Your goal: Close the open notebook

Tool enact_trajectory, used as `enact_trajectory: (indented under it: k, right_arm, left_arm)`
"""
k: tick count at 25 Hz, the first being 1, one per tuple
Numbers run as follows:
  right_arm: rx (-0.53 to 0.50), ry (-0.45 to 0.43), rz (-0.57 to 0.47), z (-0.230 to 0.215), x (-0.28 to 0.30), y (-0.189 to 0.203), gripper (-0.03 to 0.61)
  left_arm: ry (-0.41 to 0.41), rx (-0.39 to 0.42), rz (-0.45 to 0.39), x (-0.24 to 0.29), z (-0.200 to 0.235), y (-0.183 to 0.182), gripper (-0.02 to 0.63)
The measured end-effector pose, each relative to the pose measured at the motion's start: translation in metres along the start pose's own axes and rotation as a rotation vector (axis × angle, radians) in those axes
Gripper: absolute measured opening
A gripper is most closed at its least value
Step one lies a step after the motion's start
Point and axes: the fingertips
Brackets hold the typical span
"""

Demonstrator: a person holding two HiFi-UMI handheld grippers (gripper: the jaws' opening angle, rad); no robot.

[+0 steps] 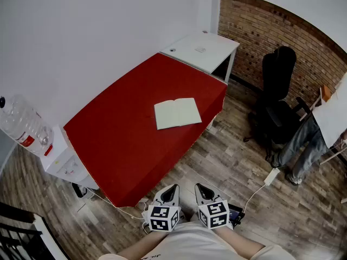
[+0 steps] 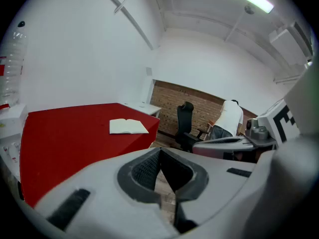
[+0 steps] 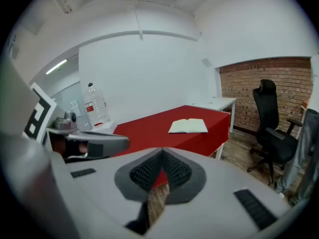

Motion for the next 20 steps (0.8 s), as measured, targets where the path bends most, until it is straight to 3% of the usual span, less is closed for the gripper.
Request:
enact_trajectory:
  k: [12,20]
  right_arm:
    - [0.002,-0.034,0.022,-0.038,0.042,-0.012,0.005]
    - [-0.05,-0.079,-0.012,-0.11,0.1,-0.078,0.005]
  left_arm:
    - [-0.026,-0.02,0.009,0.059,0.017,-0.02,0.006]
    - [-0.042,-0.03,-0.019,0.149,0.022,-0.074,0.006]
Point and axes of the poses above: the fingertips, and each gripper's own axes: x forward along the fingers, z to its left, y out of its underside, and after that the axes turned 7 degrees about -y, right-handed
